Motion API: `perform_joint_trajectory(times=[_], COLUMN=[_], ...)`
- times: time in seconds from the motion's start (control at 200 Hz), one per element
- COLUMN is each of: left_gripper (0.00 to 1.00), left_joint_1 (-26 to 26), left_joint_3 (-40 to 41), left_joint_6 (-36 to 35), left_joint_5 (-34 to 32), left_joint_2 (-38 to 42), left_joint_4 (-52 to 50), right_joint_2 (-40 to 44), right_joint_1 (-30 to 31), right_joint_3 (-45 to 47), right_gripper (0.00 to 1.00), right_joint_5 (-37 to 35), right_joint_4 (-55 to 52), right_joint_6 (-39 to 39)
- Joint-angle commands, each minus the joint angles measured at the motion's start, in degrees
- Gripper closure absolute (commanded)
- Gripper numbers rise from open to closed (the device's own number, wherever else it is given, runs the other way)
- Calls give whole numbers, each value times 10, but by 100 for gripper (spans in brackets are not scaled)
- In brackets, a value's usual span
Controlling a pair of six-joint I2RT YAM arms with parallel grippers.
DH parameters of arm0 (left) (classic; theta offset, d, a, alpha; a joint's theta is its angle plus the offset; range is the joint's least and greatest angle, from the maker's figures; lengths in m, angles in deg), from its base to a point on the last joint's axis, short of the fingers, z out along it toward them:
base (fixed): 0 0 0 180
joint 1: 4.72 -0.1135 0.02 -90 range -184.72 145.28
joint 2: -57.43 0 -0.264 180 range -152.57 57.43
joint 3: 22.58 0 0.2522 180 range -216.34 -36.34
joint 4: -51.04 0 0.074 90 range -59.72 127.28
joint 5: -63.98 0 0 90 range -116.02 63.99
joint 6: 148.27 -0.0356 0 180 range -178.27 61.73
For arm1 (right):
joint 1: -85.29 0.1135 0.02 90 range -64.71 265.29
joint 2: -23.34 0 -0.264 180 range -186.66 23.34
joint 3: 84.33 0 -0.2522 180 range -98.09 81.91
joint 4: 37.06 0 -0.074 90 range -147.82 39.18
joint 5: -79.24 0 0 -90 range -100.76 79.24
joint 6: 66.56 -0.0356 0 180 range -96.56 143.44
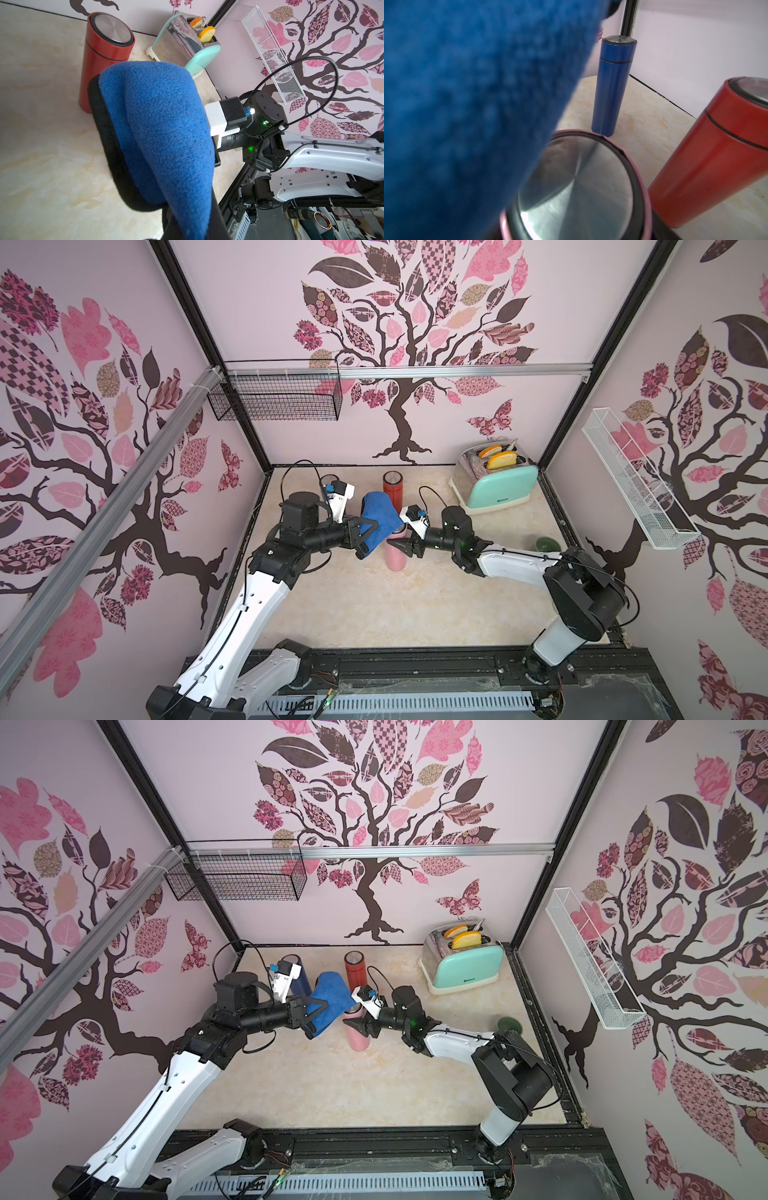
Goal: Wipe the surface of the thermos
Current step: Wipe the dirt from the surface of the thermos.
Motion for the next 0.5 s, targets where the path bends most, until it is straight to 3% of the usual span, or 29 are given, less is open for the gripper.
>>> perform_joint_trajectory(times=[0.0,0.495], left_gripper=[100,100], left_joint_1=[-1,21], left_joint_3=[-7,-51], left_joint_6=[0,-9], left_joint_5=[17,-9], left_joint_2=[-45,-184], left_joint_4=[2,38], right_joint_2=[-4,-1], right_joint_1=[0,0], right_joint_3=[-13,-10], right_gripper=[100,100], right_joint_5=[7,15], right_joint_4=[-17,-16], right_joint_6=[2,-2])
